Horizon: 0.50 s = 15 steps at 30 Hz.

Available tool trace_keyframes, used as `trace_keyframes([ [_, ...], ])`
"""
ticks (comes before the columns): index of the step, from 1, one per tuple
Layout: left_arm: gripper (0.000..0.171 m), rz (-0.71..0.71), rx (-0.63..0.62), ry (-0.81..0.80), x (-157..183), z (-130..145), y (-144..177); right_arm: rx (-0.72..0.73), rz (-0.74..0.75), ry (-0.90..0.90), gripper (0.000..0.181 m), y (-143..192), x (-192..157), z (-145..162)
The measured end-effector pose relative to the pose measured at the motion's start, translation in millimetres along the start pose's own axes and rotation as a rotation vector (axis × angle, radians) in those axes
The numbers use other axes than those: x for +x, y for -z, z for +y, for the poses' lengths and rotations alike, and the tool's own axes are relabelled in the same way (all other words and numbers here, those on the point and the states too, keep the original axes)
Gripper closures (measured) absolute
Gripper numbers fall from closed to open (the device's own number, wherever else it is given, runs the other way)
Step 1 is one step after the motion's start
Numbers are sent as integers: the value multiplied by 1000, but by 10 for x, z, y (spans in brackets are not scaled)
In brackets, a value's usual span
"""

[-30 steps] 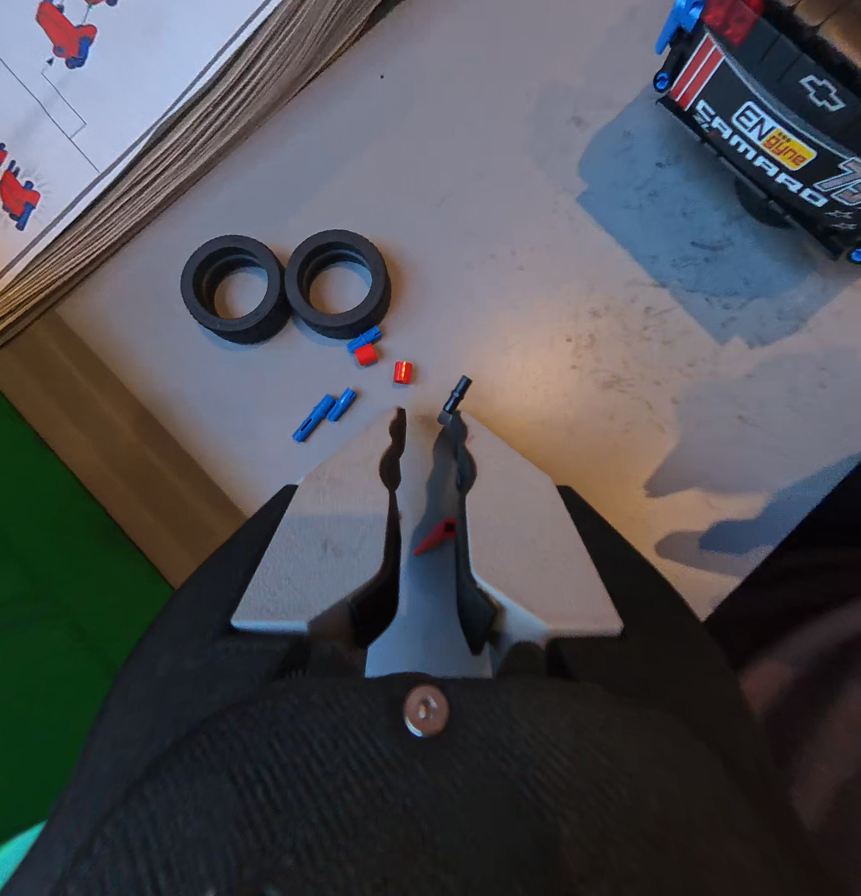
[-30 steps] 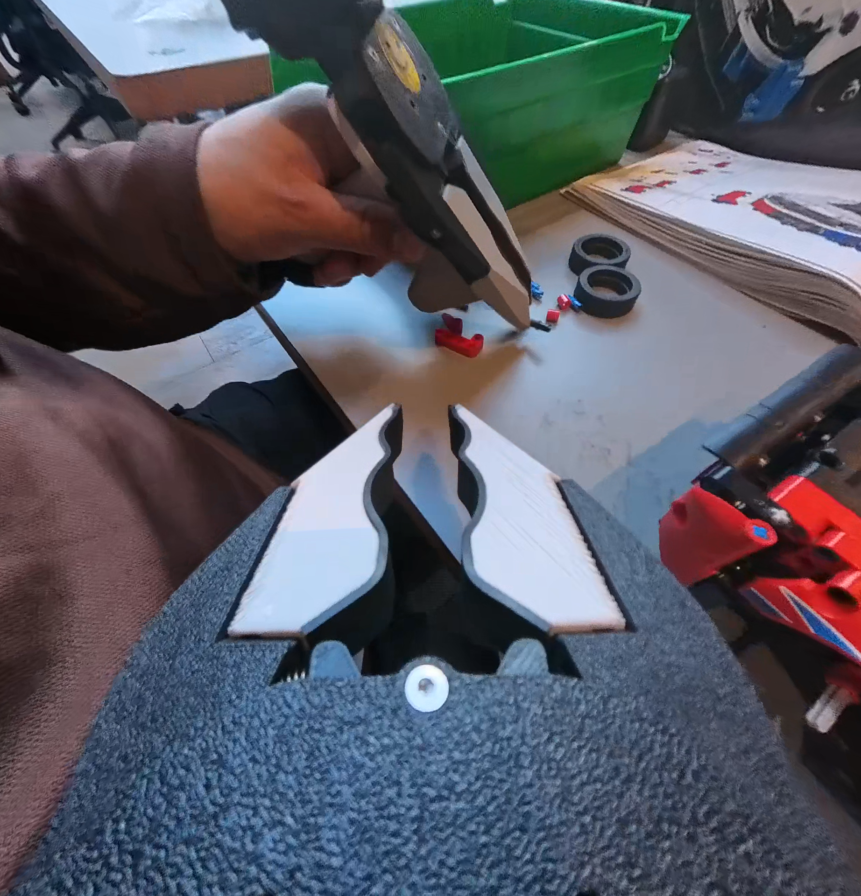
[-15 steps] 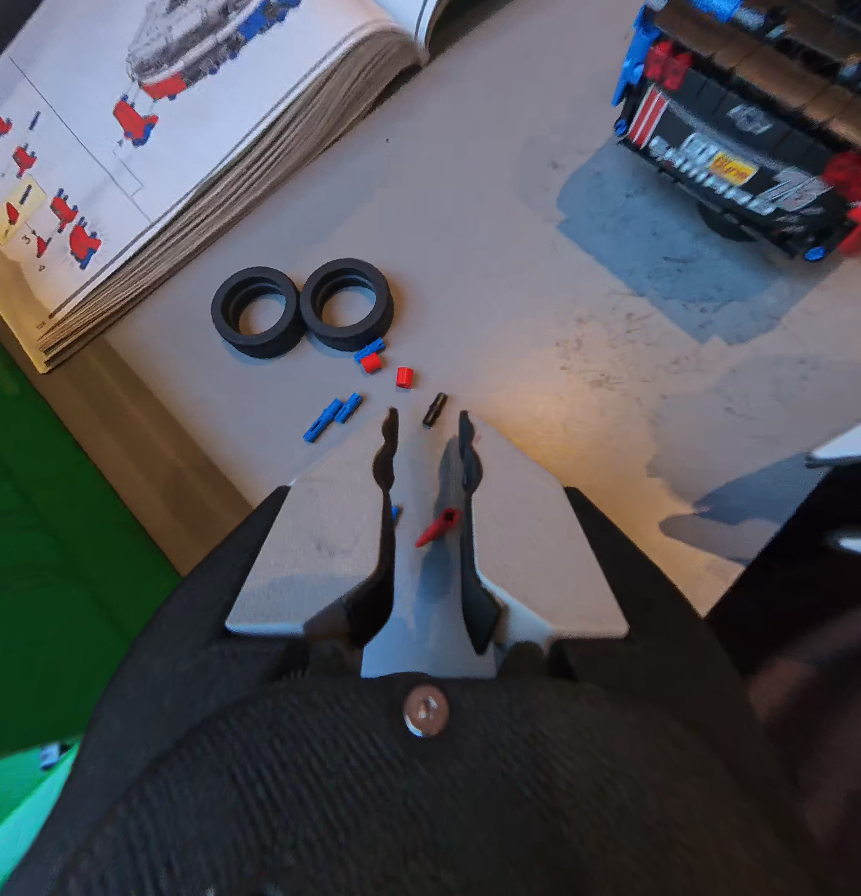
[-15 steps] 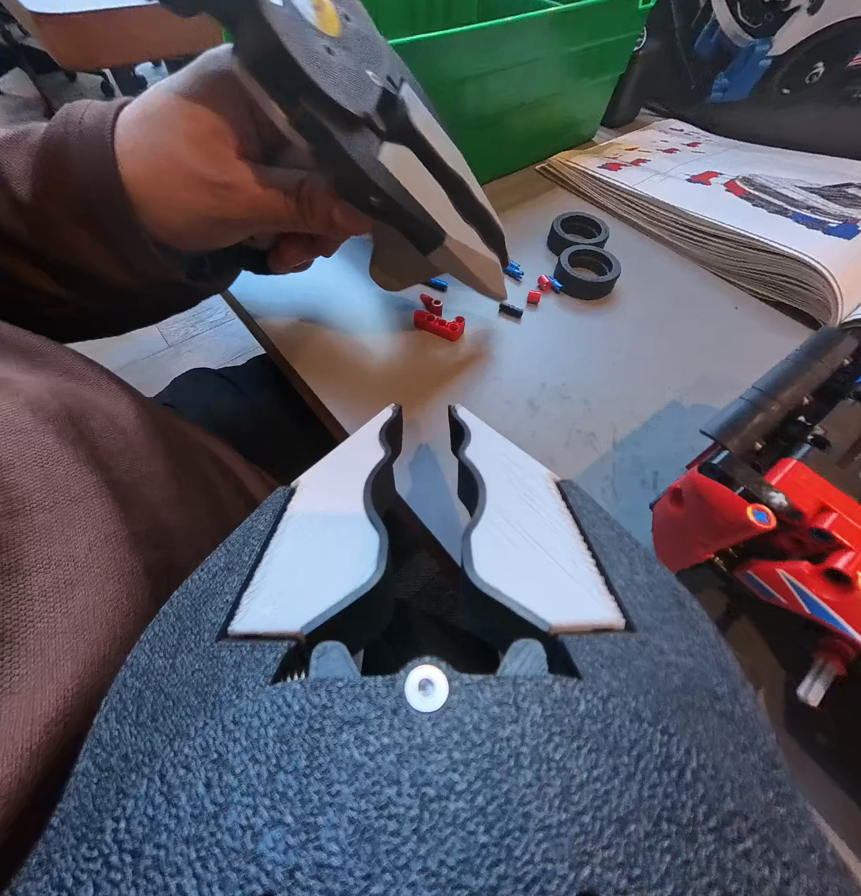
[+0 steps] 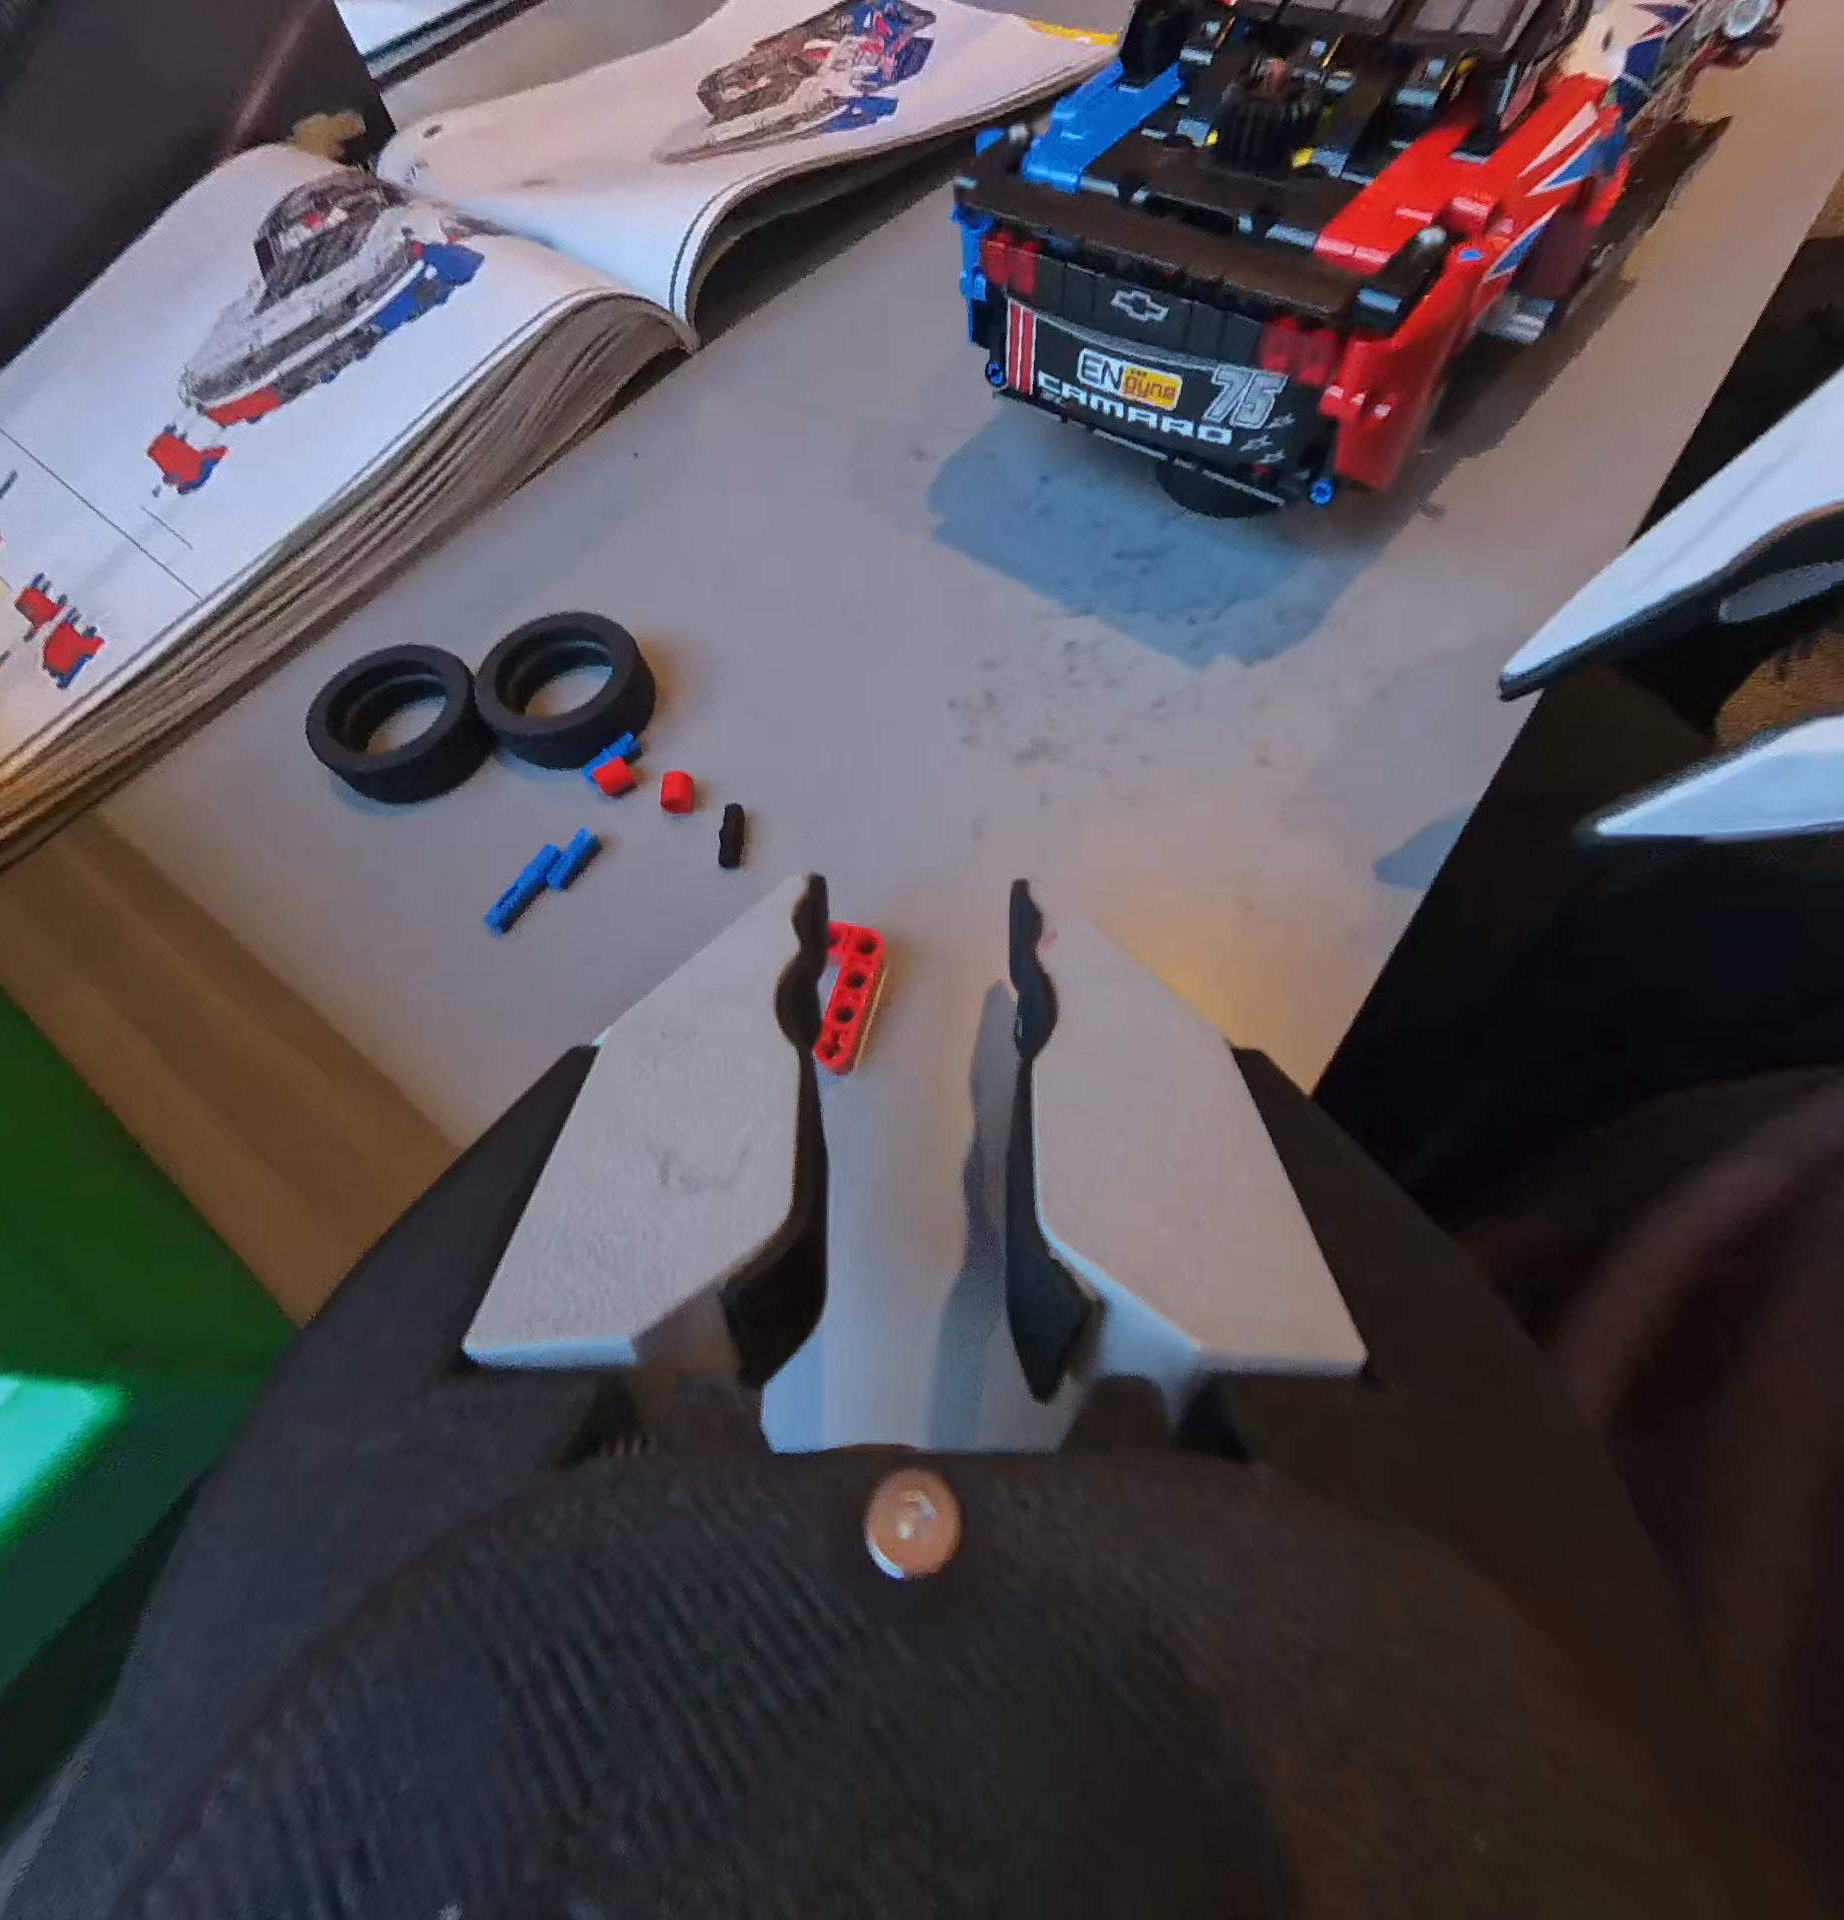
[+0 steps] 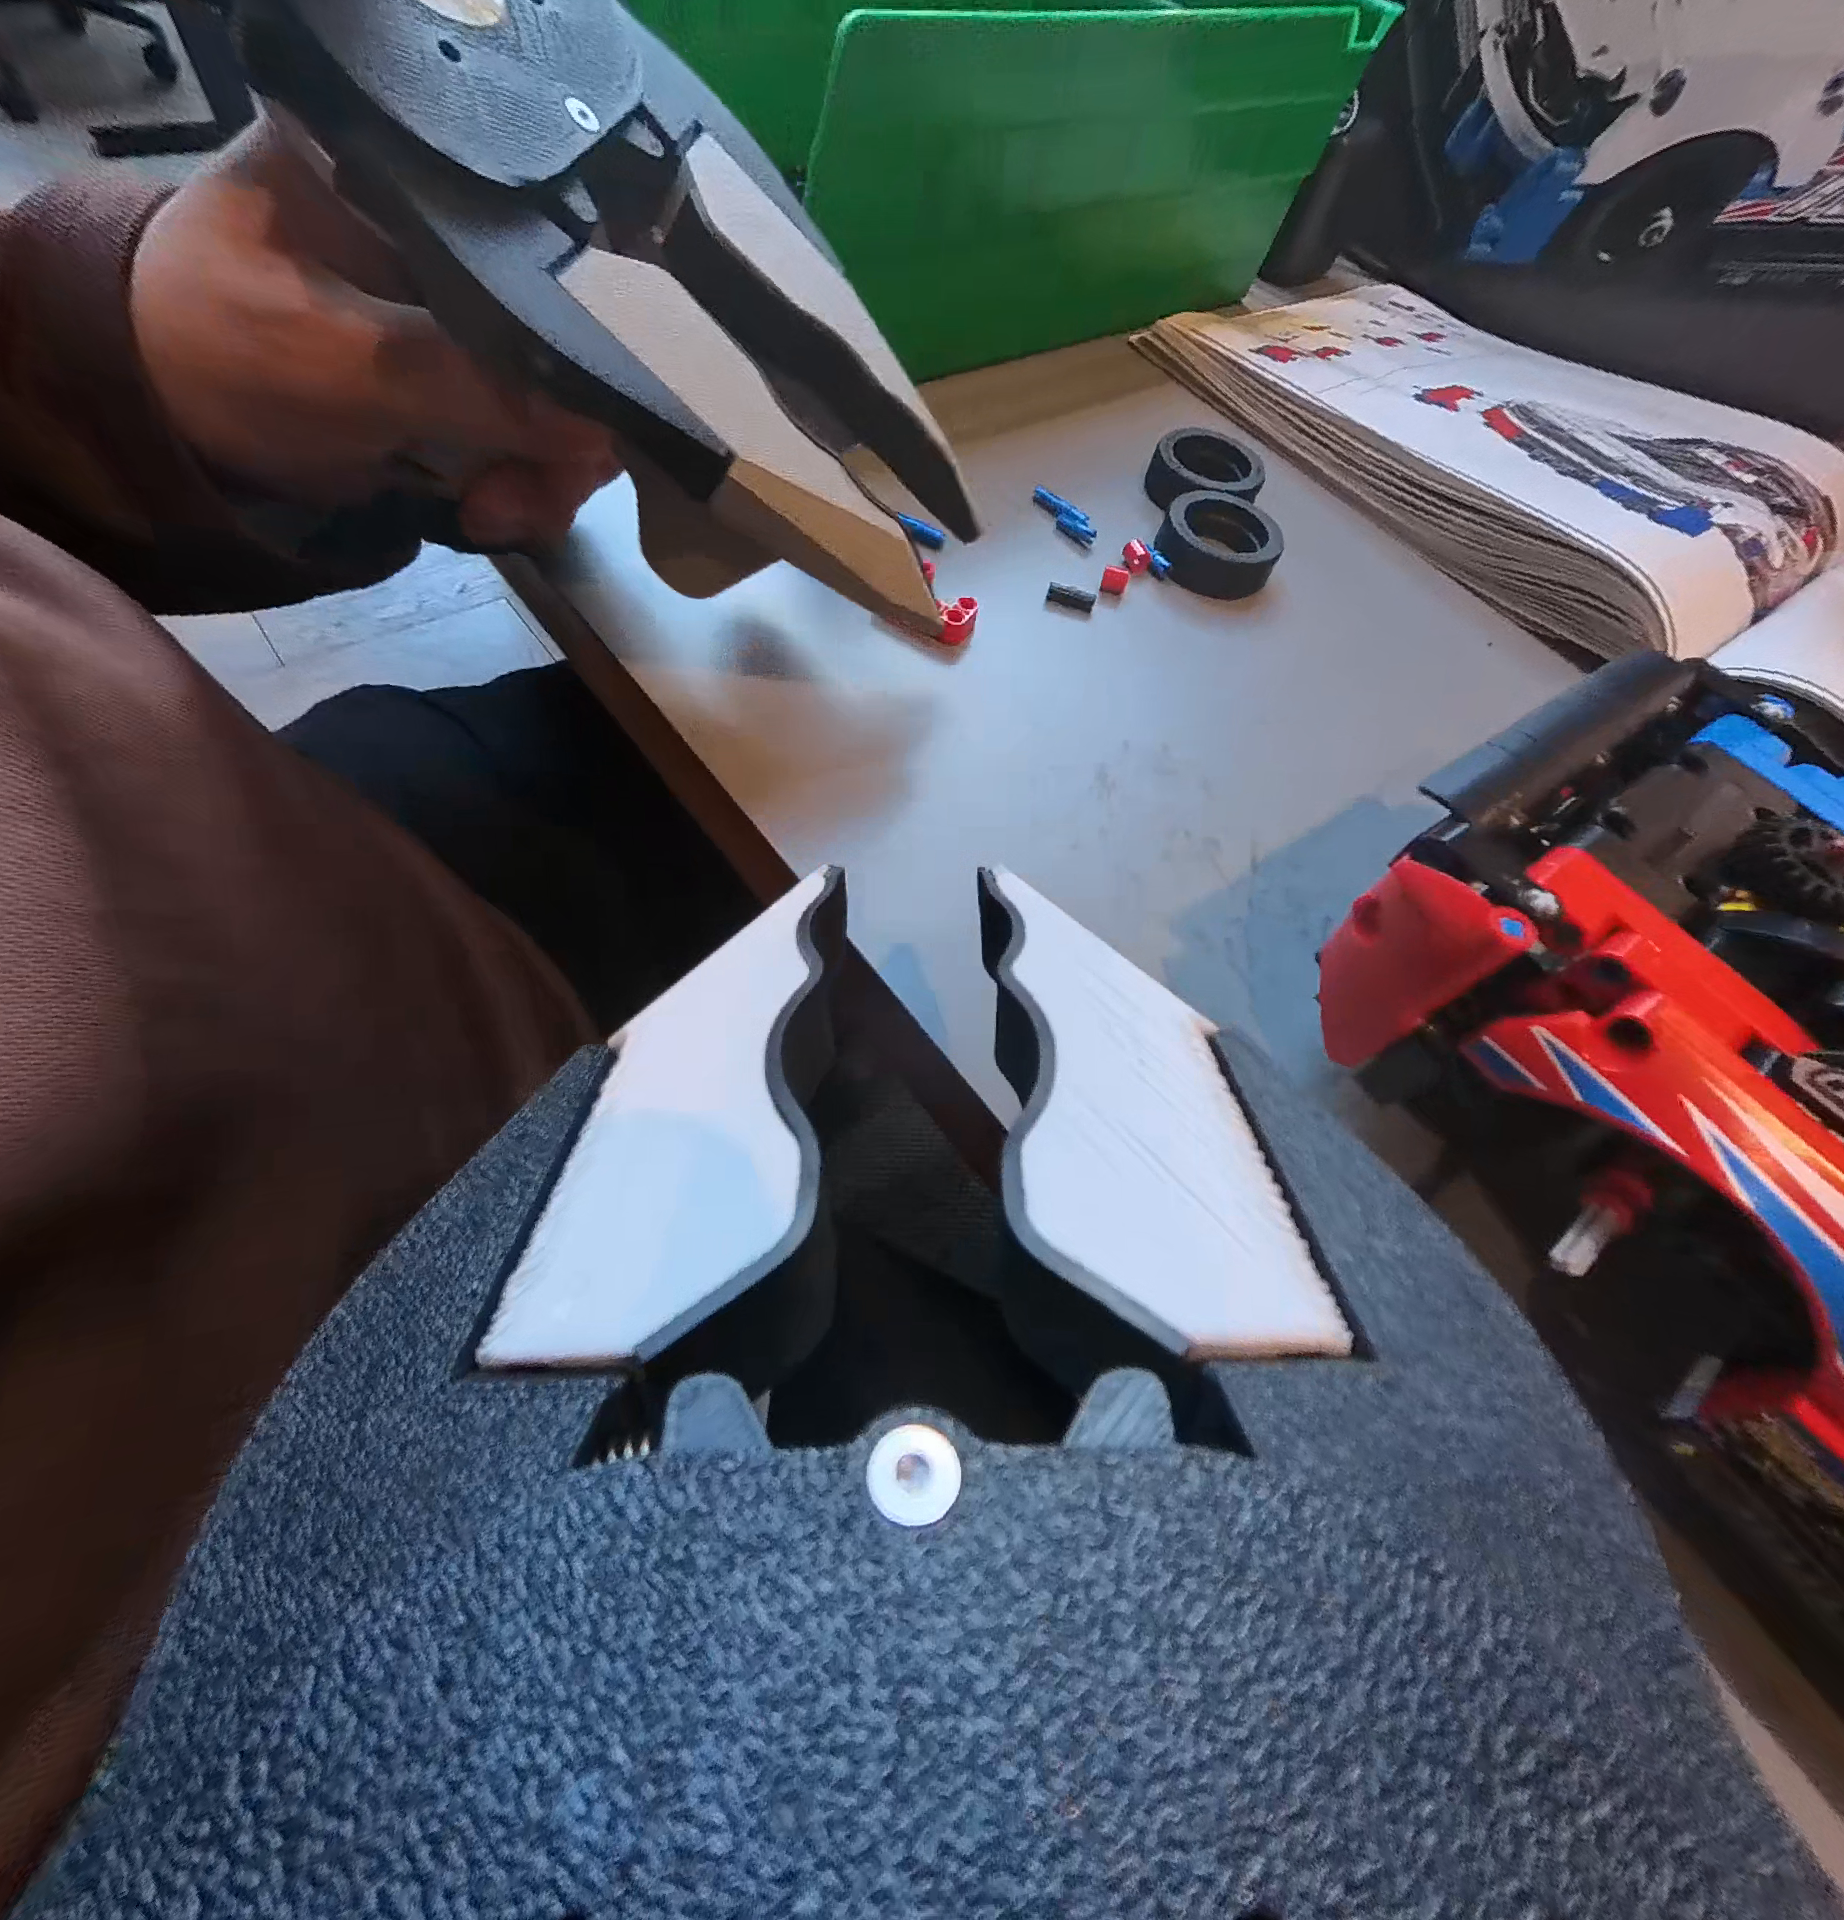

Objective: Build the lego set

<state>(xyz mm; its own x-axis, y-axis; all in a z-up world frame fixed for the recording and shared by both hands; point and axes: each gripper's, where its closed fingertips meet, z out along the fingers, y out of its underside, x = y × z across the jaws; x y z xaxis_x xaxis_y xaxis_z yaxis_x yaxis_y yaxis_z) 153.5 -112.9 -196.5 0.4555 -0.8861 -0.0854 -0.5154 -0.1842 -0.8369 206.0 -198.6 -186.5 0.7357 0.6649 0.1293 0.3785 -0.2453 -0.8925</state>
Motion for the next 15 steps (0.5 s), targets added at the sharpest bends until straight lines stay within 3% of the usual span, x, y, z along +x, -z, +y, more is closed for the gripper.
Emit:
trace_keyframes([
  [5,143,16,117,-9,30,-121,126,13,-39,-14,156,-97,-68,-23],
  [15,147,-5,176,-86,-11,-224,194,16,-67,-35,156,-193,-111,-8],
])
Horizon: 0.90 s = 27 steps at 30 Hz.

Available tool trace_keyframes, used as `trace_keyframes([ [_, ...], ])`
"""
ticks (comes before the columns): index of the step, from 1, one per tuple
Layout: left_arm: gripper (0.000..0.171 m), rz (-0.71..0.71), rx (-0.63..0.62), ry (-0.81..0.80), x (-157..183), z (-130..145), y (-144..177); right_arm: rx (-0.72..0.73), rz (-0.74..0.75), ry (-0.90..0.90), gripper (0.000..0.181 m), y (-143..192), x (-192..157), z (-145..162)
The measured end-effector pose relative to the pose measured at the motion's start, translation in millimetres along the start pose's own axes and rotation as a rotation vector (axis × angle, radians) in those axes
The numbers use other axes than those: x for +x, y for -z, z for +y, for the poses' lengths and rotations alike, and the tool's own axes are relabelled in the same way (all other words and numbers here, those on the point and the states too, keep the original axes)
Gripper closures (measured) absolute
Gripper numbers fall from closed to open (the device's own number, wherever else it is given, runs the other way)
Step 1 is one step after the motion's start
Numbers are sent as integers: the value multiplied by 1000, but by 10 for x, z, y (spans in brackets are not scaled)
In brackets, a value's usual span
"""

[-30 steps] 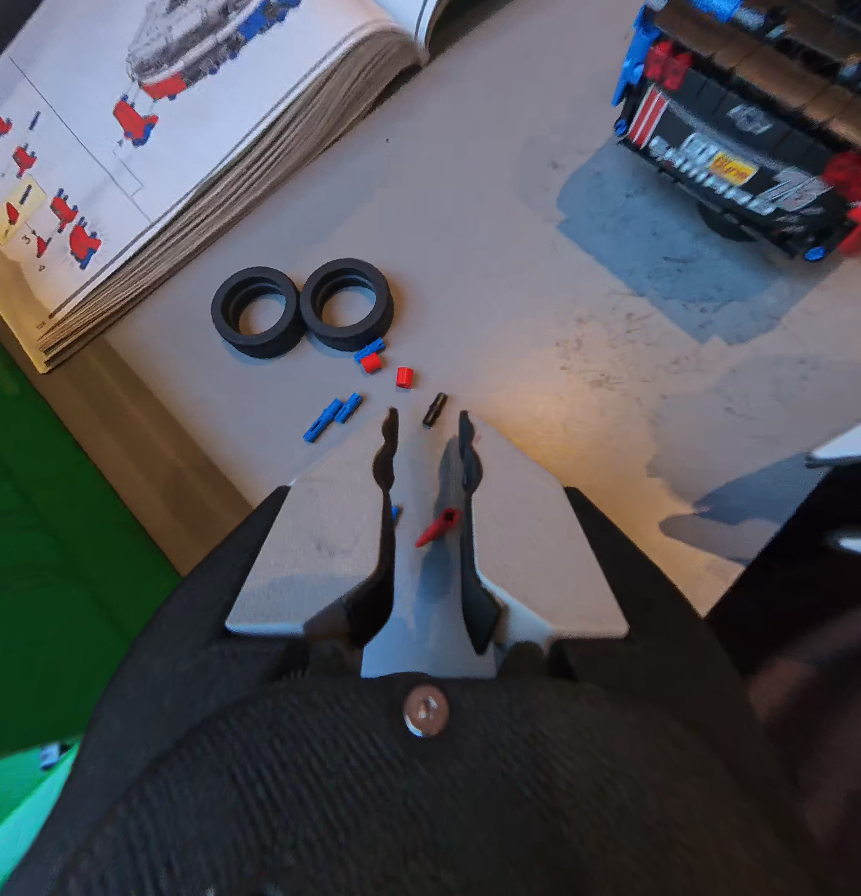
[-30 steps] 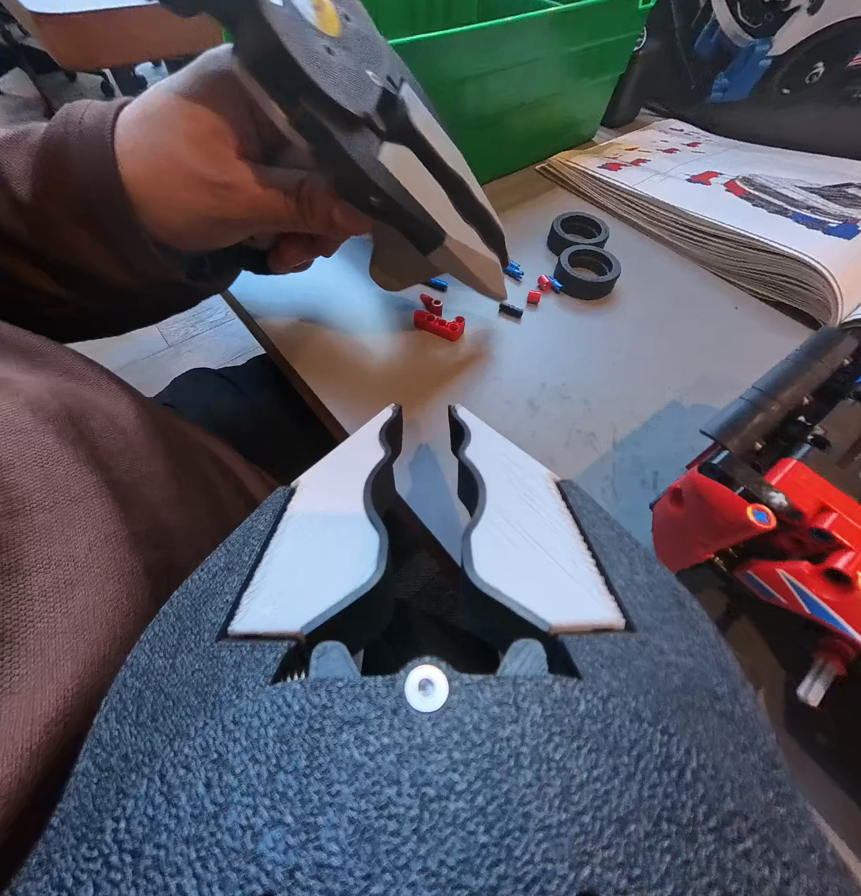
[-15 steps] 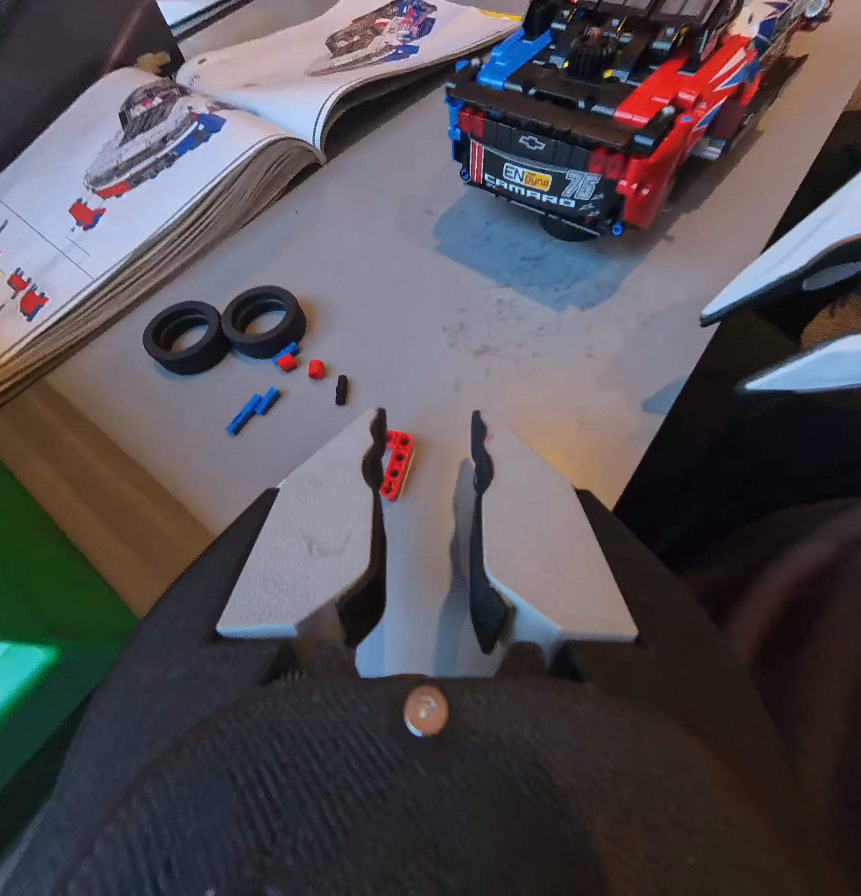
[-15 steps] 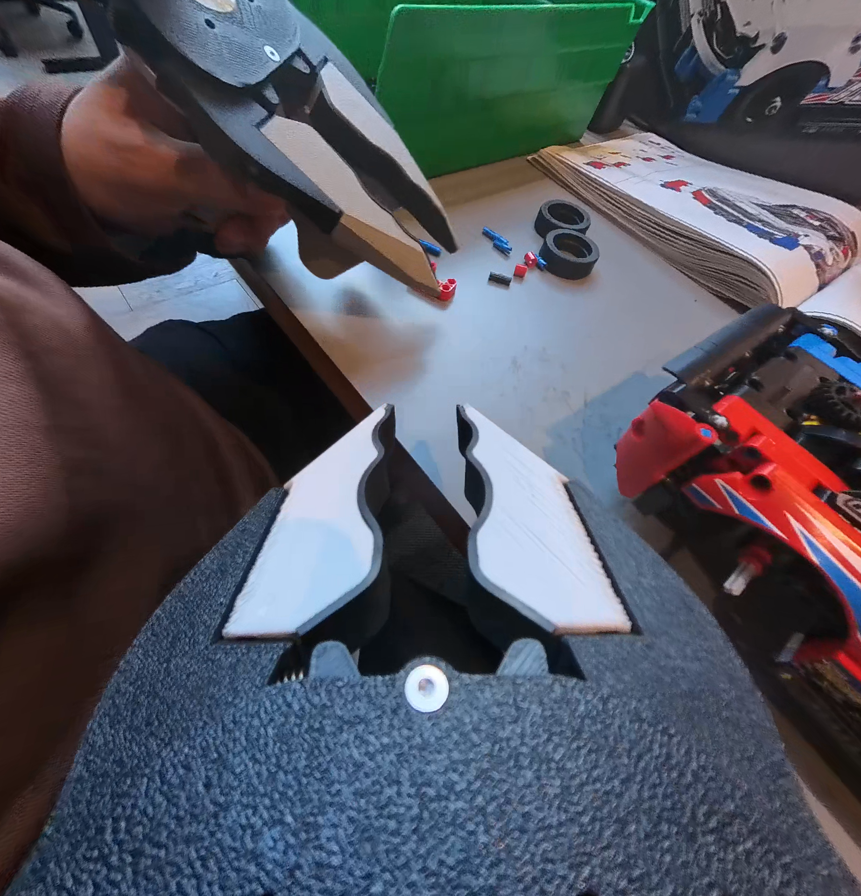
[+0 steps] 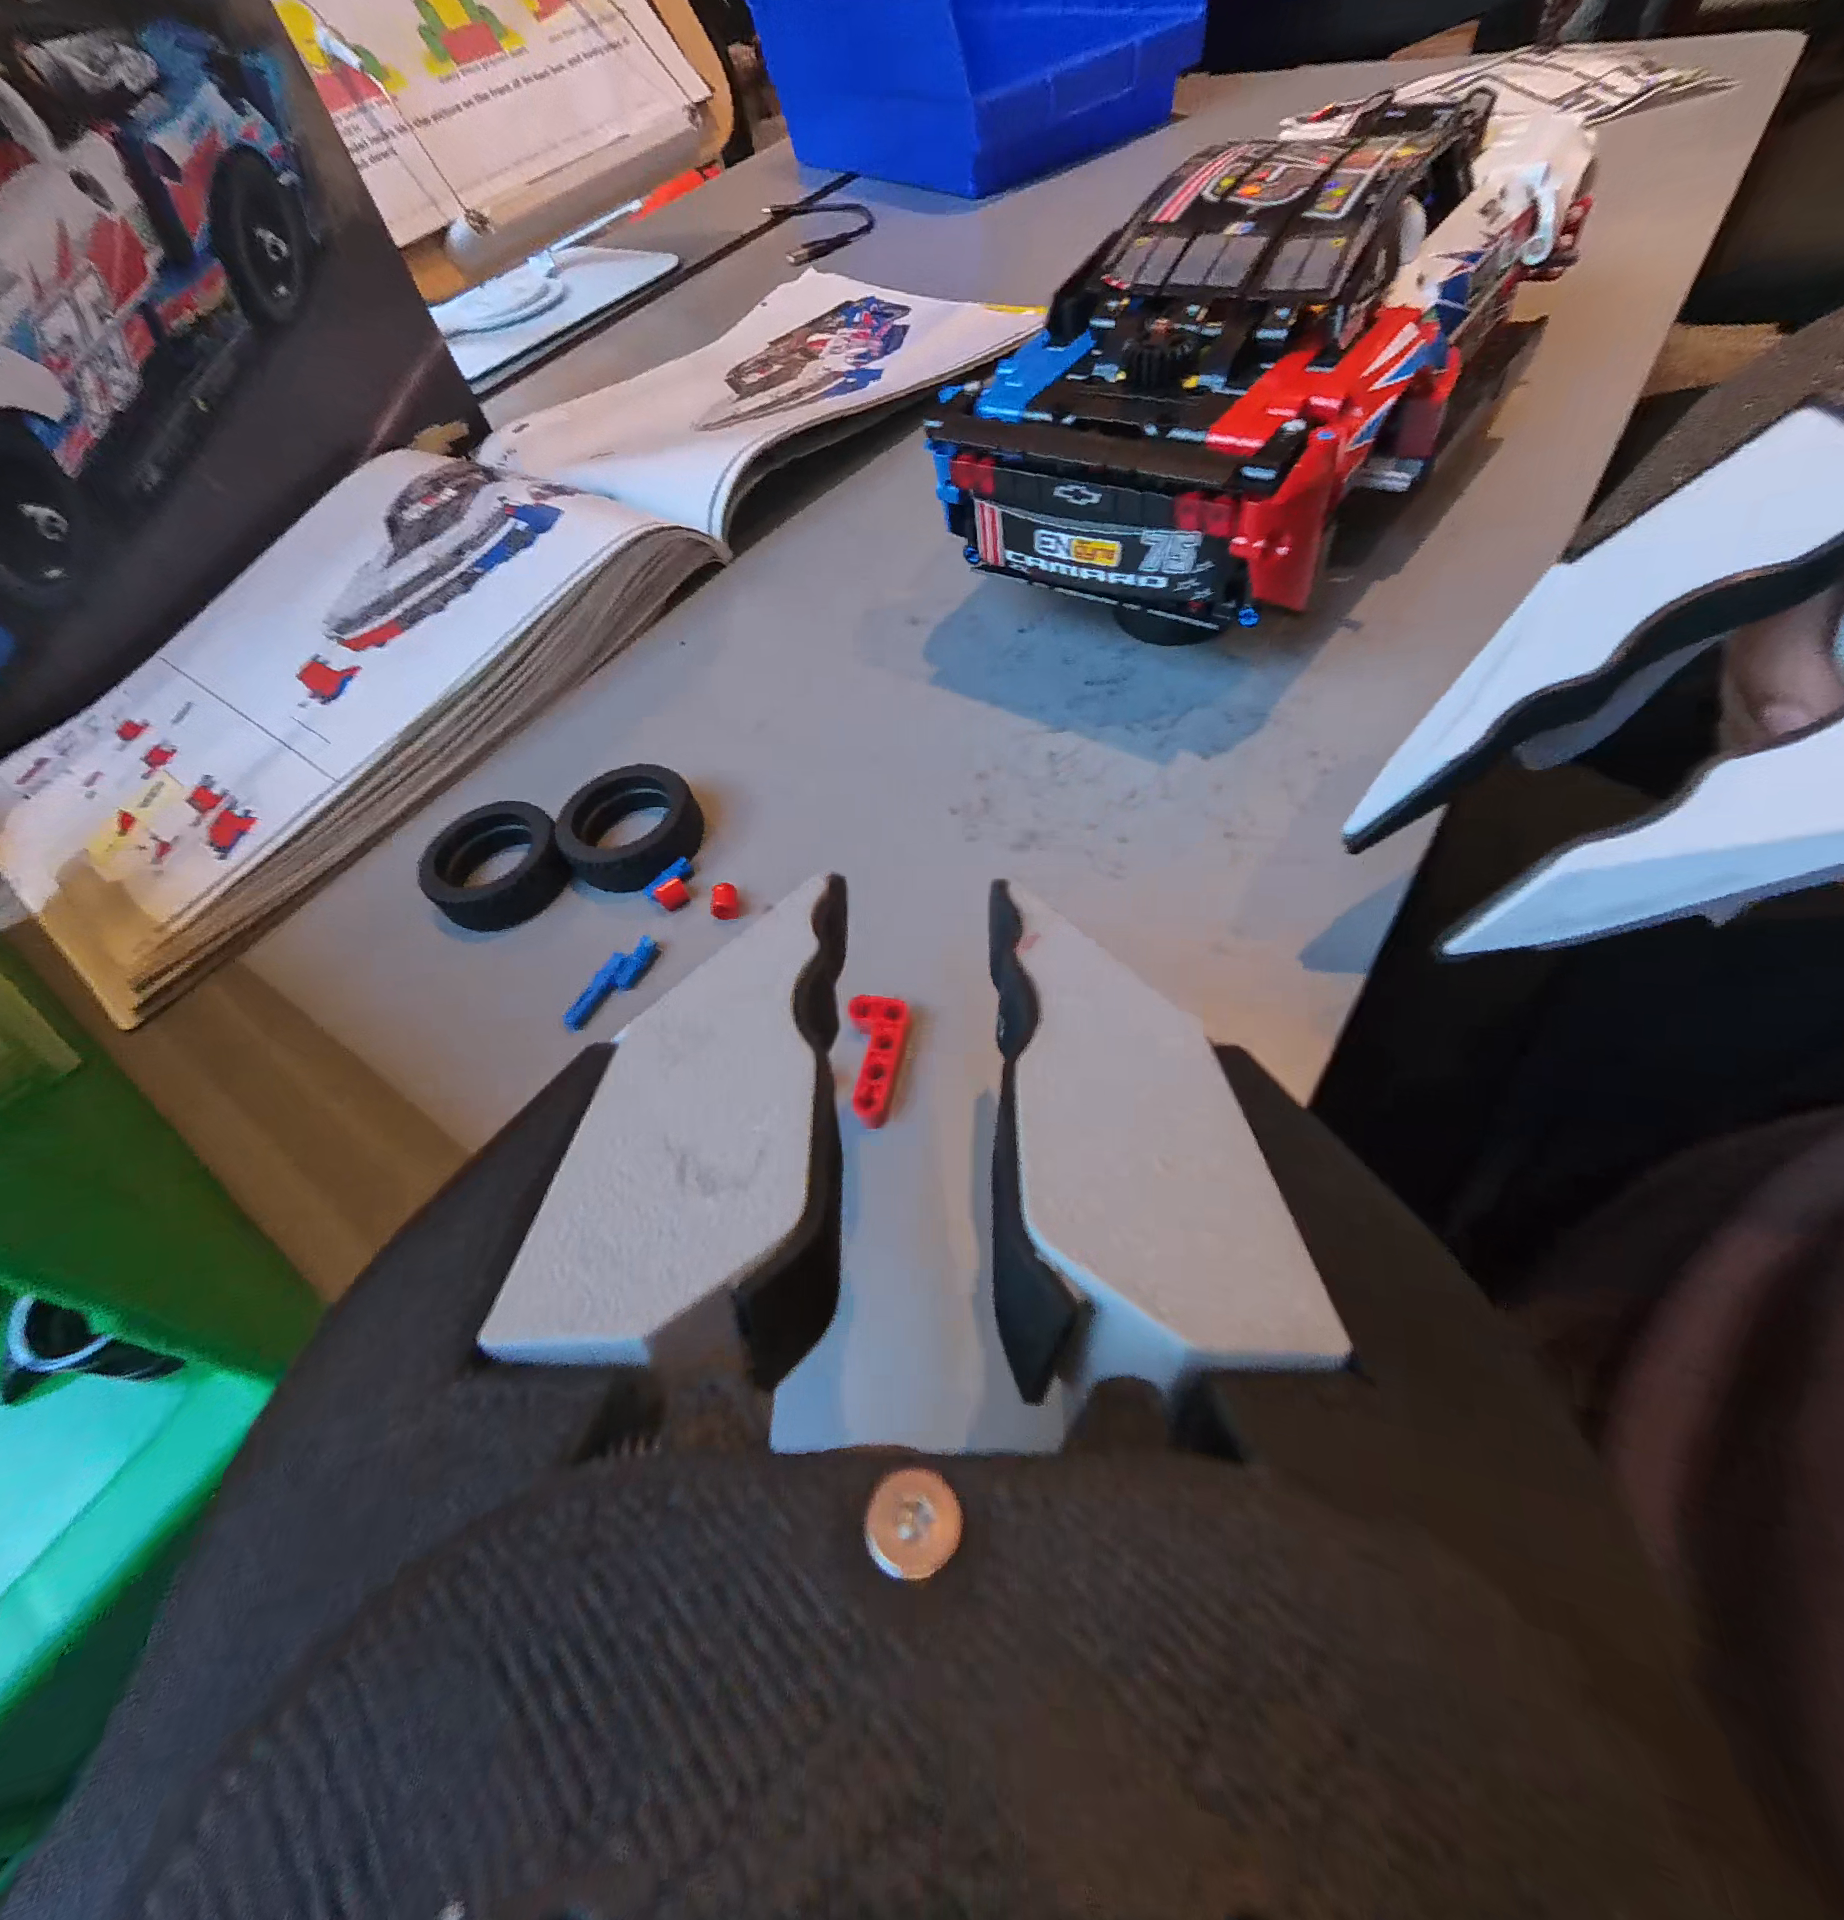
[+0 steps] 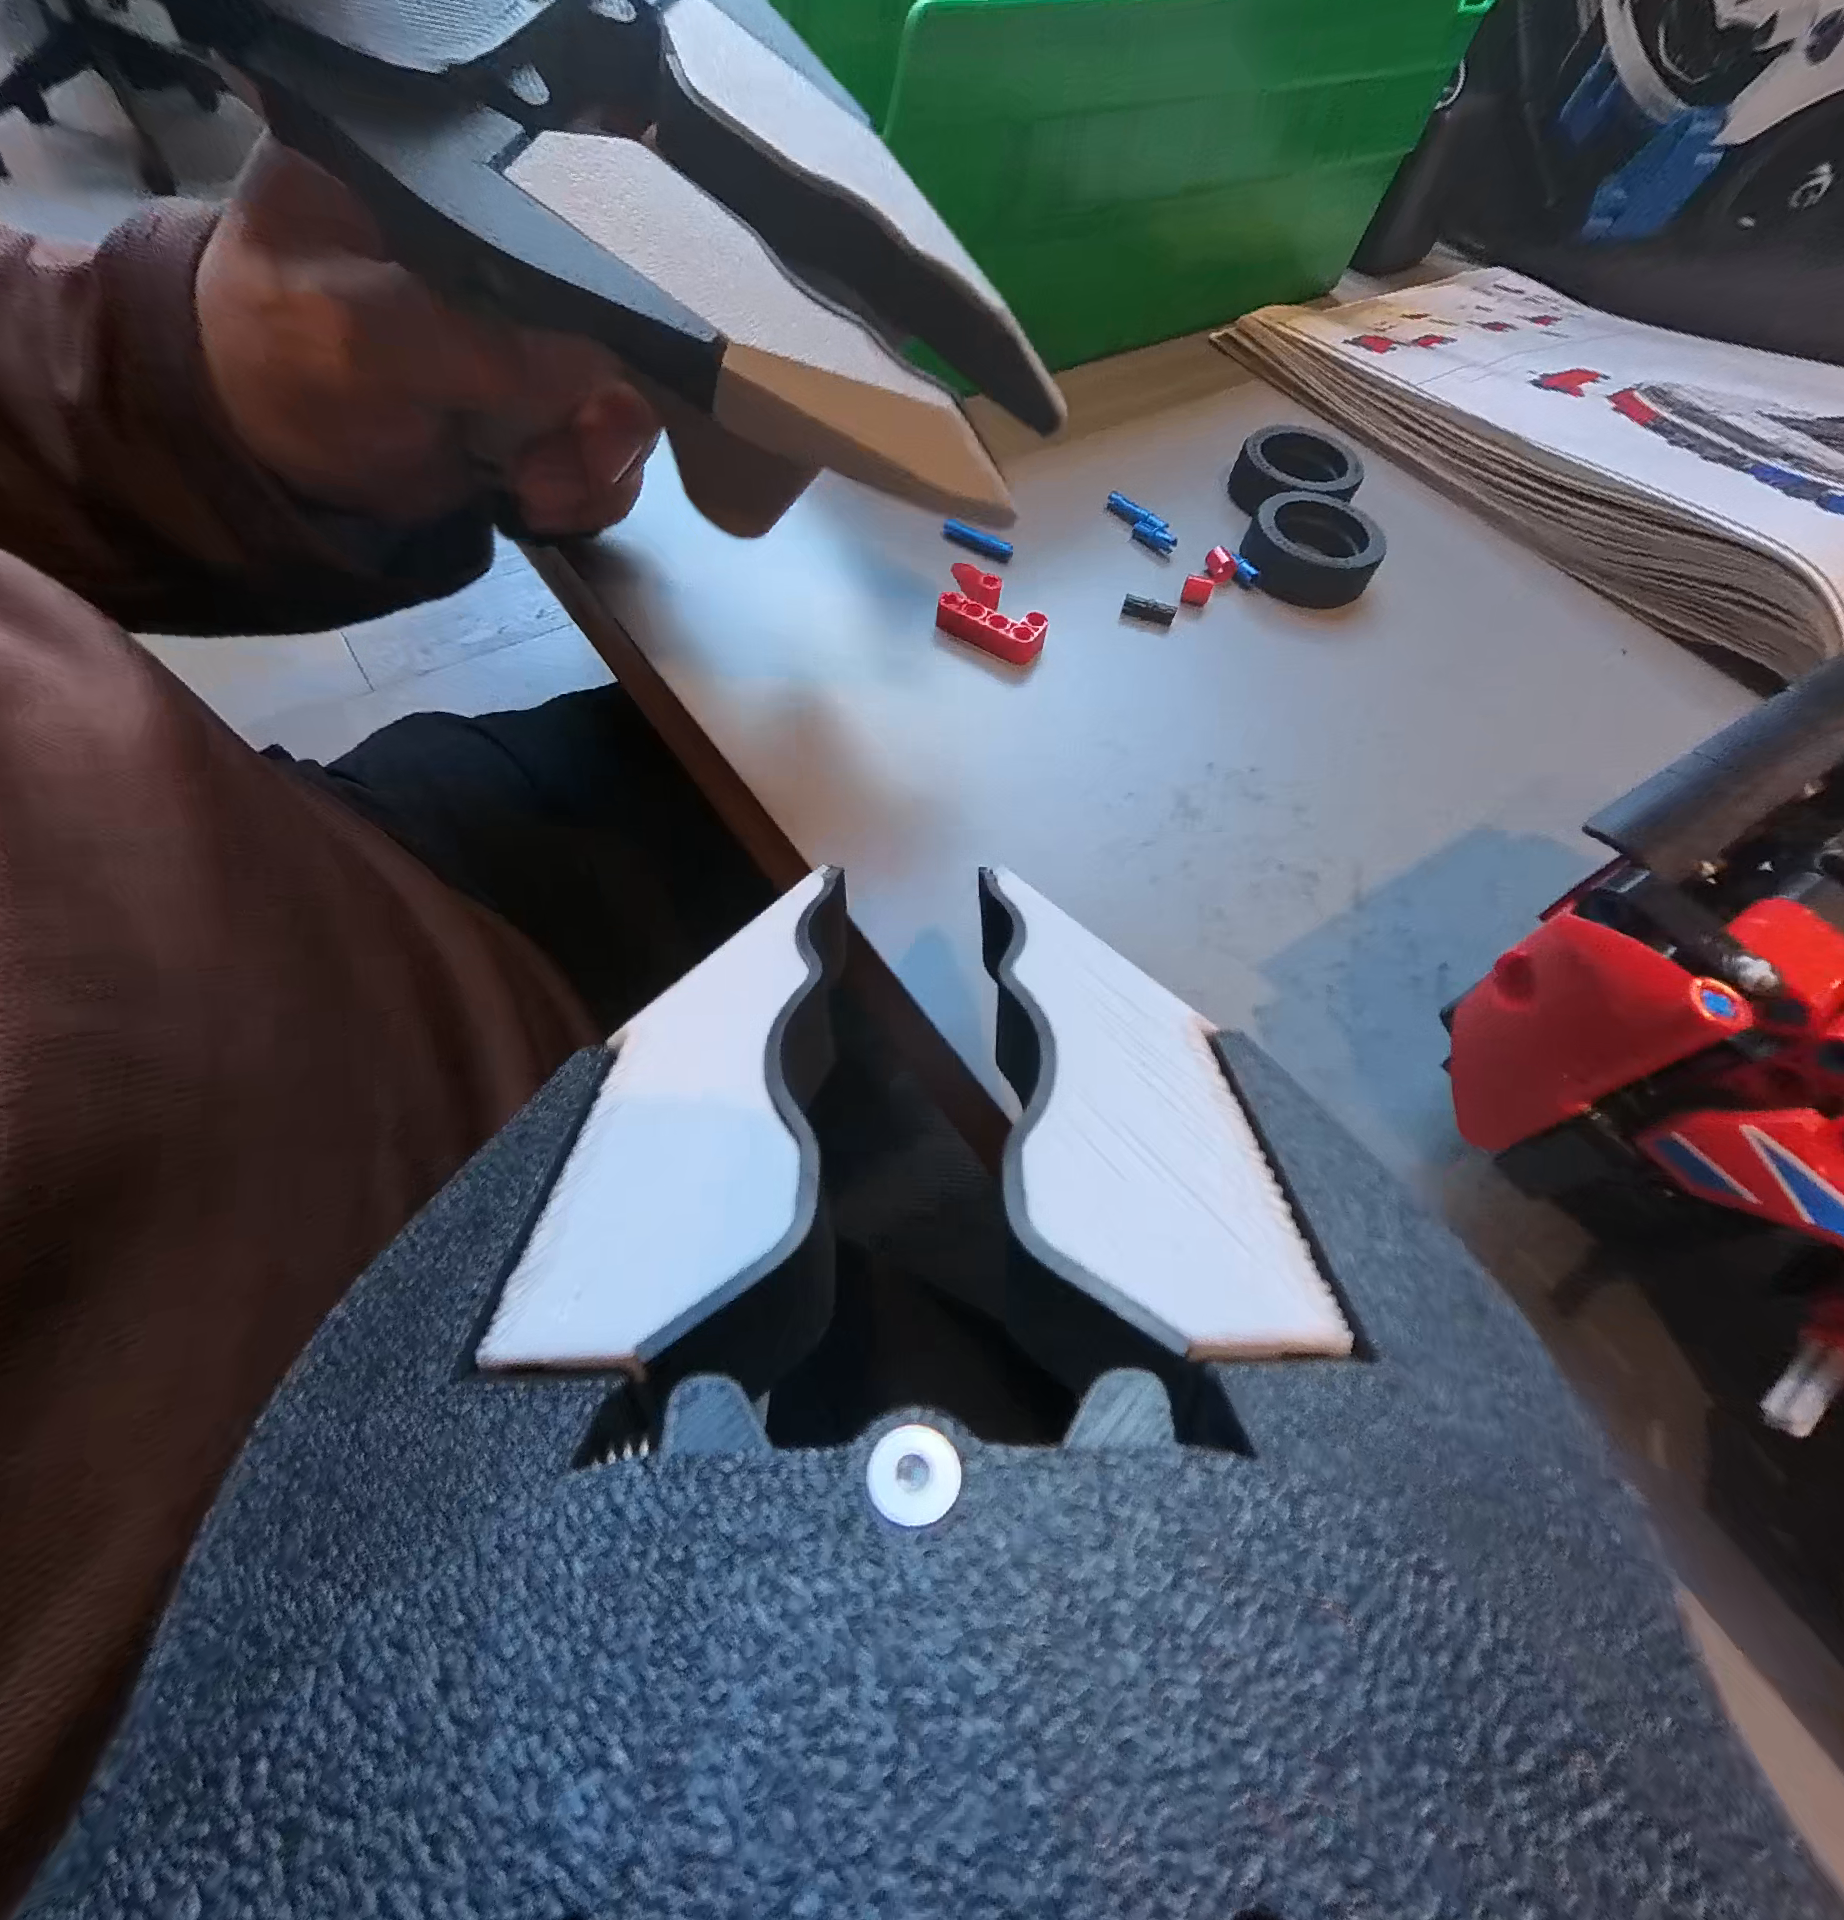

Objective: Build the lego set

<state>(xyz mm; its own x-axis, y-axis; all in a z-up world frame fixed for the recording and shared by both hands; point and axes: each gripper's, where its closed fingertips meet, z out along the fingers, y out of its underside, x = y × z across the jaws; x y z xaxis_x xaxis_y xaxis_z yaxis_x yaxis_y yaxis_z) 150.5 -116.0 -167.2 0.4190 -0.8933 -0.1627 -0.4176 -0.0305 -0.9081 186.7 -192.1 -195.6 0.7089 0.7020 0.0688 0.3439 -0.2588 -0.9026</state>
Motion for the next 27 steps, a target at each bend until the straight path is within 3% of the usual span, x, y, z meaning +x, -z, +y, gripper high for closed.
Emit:
trace_keyframes([
  [12,141,47,75,76,-234,-53,7,16,30,50,156,99,115,-101],
  [15,136,45,83,74,-227,-80,-23,54,123,70,156,413,362,-219],
  [21,135,74,104,38,-31,-193,-153,159,369,6,150,1352,1194,-288],
  [24,135,88,88,-14,68,-197,-215,256,411,-17,148,1709,1481,-411],
  [27,133,87,68,-10,63,-172,-240,316,362,-1,146,1866,1671,-627],
])
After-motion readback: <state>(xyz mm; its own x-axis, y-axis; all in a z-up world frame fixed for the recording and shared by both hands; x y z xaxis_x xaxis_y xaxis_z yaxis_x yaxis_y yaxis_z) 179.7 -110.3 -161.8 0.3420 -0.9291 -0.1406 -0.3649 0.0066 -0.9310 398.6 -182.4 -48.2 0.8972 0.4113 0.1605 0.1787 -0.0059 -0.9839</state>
